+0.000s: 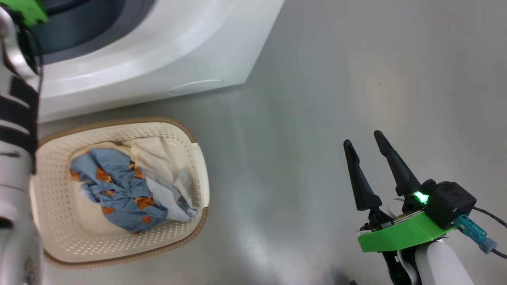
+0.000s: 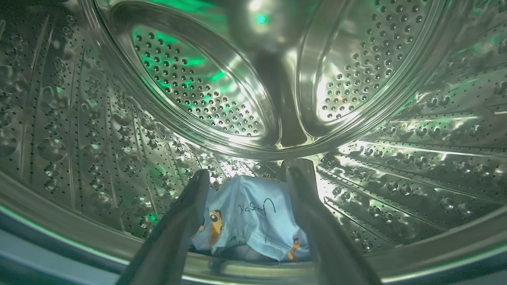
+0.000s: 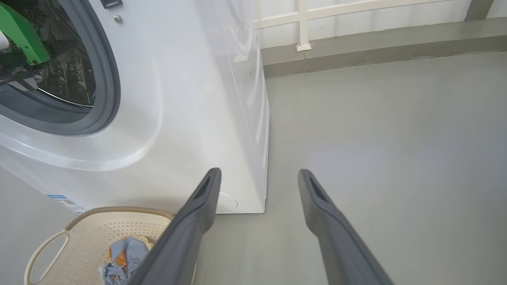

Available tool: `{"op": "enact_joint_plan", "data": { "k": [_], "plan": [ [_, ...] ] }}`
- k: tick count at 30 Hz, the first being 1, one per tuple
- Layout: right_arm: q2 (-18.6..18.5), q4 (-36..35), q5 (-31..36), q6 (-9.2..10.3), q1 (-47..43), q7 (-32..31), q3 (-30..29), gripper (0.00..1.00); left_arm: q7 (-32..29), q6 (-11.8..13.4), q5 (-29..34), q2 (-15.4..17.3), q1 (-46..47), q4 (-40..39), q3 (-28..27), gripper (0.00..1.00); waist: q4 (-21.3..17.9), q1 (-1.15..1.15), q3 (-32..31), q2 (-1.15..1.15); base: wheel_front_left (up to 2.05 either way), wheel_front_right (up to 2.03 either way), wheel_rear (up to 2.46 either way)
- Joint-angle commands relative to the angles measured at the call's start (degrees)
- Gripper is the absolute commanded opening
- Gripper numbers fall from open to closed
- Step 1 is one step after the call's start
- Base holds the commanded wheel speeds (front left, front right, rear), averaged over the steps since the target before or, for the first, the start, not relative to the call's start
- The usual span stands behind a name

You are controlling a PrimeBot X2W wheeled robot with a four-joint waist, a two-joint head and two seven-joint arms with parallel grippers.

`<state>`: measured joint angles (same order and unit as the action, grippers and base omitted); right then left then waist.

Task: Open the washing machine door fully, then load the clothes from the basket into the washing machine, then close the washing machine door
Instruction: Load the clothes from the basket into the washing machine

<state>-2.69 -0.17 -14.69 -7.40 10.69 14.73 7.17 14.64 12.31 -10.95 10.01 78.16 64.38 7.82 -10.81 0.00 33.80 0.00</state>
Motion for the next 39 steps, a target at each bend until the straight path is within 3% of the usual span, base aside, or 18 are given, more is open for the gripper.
{"op": "enact_joint_plan", "data": {
  "k": [1, 29, 39],
  "plan": [
    [-0.2, -1.0, -0.1, -0.09, -0.3, 0.3, 1.0, 1.00, 0.3, -0.3, -0.2, 2.0, -1.2, -1.9, -0.2, 1.00, 1.0, 0.00, -1.0, 0.00, 0.00, 0.00, 0.00],
    [-0.2, -0.1, 2.8, -0.09, -5.8, 0.3, -2.6, 1.00, 0.4, -6.7, -3.2, -4.6, -38.6, -26.9, -1.7, 1.00, 6.4, 0.00, -17.6, 0.00, 0.00, 0.00, 0.00],
    [-1.6, 0.0, 2.6, -0.09, -8.0, 0.3, -3.4, 1.00, 0.4, -6.6, -3.5, -5.8, -52.0, -38.2, -3.1, 1.00, 7.0, 0.00, -21.3, 0.00, 0.00, 0.00, 0.00]
  ]
}}
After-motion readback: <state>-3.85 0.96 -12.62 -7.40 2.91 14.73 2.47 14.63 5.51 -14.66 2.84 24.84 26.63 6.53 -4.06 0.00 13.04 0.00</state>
